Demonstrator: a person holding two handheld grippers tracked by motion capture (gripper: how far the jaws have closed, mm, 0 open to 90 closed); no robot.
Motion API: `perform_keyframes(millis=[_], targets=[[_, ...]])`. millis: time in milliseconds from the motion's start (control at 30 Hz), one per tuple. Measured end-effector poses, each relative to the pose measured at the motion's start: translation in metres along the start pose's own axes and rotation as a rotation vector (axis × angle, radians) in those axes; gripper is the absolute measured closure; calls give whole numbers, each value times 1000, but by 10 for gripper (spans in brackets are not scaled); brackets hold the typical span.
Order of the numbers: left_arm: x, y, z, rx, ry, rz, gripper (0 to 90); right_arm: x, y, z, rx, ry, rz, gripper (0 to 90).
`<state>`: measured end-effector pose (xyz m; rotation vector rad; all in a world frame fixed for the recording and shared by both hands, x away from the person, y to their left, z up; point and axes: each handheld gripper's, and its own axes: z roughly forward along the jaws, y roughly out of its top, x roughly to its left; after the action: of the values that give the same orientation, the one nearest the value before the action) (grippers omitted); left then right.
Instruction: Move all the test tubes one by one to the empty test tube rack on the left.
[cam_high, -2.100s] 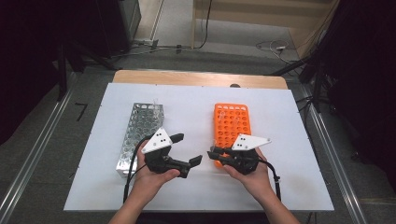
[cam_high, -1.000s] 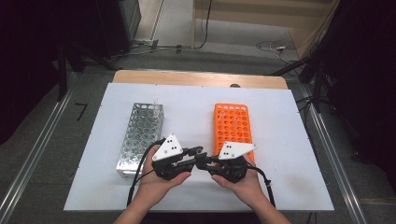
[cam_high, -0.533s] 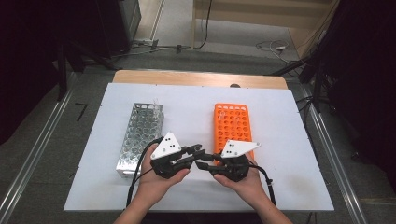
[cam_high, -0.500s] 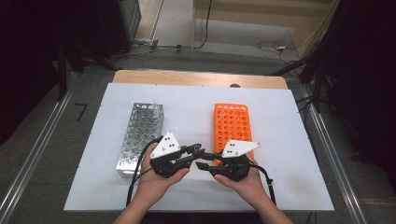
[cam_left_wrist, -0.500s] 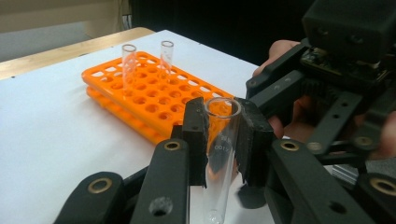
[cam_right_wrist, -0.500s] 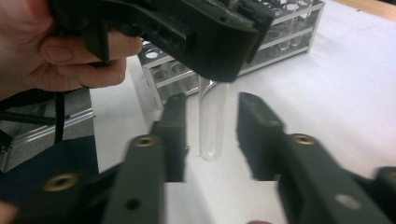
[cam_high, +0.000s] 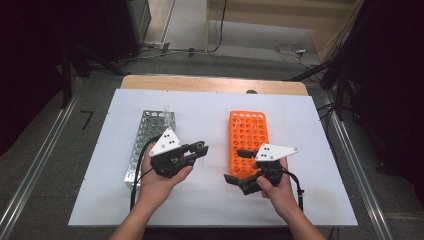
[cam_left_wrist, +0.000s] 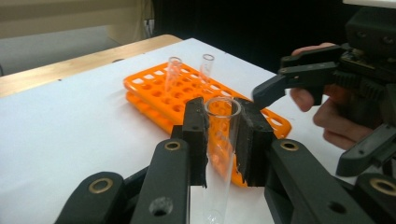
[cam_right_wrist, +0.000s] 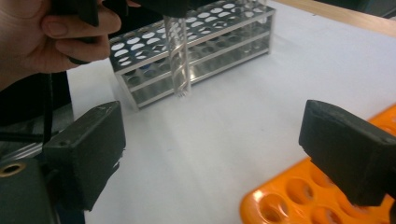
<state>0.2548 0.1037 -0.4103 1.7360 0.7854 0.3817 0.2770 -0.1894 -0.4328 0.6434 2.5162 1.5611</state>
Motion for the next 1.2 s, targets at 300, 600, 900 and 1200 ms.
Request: perform_keyframes(millis=[300, 600, 900, 1200], targets=[[13, 4, 0, -7, 34, -16, 762, -14, -8, -21, -19, -16, 29, 3], [25, 10, -1, -11, 65, -6, 762, -29, -21, -41, -20, -60, 60, 0], [47, 17, -6, -36, 114, -13, 762, -45, -37, -58, -22, -115, 96, 0], [69, 23, -20, -68, 177, -34, 762, -53, -46, -66, -21, -135, 113, 0]])
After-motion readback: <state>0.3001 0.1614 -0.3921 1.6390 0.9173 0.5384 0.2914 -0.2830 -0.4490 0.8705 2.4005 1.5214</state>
